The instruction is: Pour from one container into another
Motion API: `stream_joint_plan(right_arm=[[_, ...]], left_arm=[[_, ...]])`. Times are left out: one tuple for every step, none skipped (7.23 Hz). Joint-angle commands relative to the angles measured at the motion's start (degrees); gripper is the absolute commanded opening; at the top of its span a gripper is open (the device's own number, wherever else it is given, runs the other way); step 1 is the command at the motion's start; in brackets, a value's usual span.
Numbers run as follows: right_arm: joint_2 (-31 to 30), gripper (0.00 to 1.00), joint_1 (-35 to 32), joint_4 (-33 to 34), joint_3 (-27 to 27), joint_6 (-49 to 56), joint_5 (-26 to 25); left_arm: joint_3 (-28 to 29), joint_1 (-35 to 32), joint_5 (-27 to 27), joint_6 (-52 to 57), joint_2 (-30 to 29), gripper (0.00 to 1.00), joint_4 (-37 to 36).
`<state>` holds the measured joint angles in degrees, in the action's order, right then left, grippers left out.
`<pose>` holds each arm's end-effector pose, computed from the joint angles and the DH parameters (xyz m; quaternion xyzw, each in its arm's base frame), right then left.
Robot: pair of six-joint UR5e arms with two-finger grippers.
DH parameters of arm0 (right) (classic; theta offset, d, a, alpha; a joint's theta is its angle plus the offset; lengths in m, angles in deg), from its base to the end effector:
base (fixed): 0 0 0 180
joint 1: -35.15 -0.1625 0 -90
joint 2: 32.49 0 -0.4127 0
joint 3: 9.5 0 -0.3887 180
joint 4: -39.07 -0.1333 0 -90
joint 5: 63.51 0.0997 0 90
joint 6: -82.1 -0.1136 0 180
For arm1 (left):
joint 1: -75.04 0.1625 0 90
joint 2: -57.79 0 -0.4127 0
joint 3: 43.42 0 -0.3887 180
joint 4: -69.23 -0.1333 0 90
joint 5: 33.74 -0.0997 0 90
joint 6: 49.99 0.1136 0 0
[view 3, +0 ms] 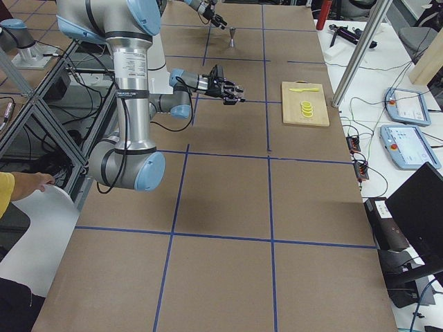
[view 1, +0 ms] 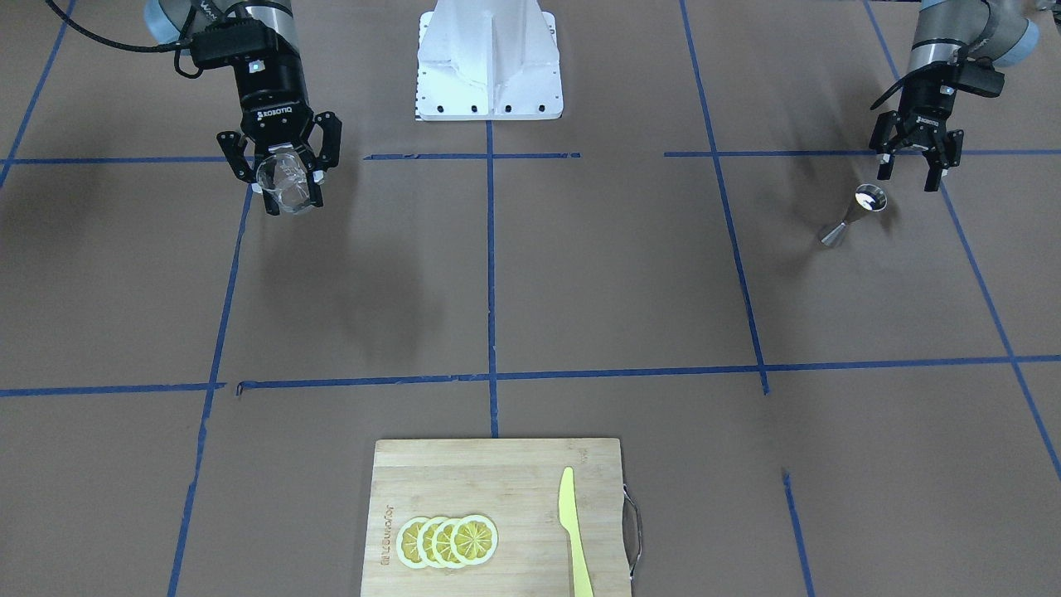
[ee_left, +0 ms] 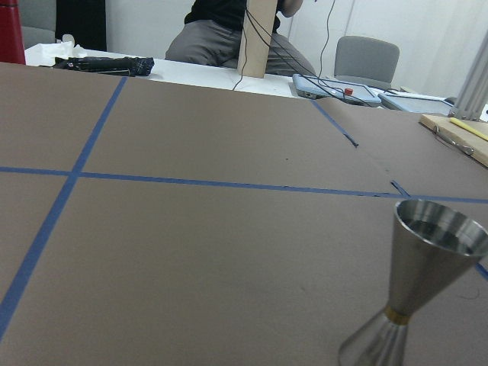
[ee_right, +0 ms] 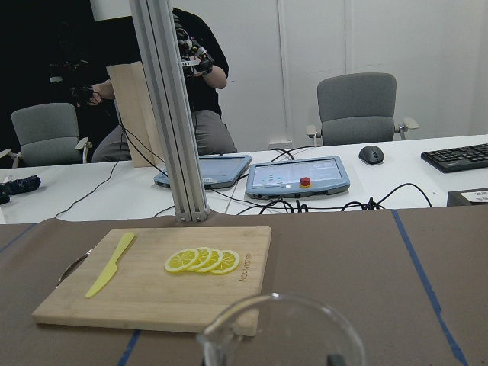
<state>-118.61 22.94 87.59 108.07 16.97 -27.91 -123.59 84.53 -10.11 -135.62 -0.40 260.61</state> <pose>-0.3941 -0.3162 0.2956 0.5166 -0.3843 0.1911 0.7409 0.1994 -0.2073 0.7083 0.4555 0.4376 -0.1830 0.7533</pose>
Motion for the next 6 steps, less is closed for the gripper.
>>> stream_joint_plan(right_arm=[[-0.01, 0.0, 0.09, 0.09, -0.5, 0.0, 0.0], [0.08, 0.0, 0.17, 0.17, -0.86, 0.0, 0.0], [0.17, 0.0, 0.26, 0.18, -0.95, 0.09, 0.09], [0.17, 0.0, 0.26, 0.18, -0.95, 0.09, 0.09], [0.26, 0.0, 0.26, 0.26, -1.03, 0.09, 0.18], [0.69, 0.0, 0.18, 0.26, -1.99, 0.09, 0.35]], left_arm=[[0.28, -6.11, 6.57, 0.63, 0.35, 0.99, -0.31], [0.19, -11.02, 11.39, 5.43, -0.25, 0.99, -0.23], [-0.42, -19.16, 16.66, 13.57, -2.96, 0.99, 0.03], [-0.43, -27.33, 22.02, 20.87, -6.64, 0.99, -0.05], [-0.43, -32.72, 27.12, 25.12, -7.29, 0.99, -0.05], [-0.17, -40.52, 35.52, 30.12, -8.68, 0.99, -0.31]])
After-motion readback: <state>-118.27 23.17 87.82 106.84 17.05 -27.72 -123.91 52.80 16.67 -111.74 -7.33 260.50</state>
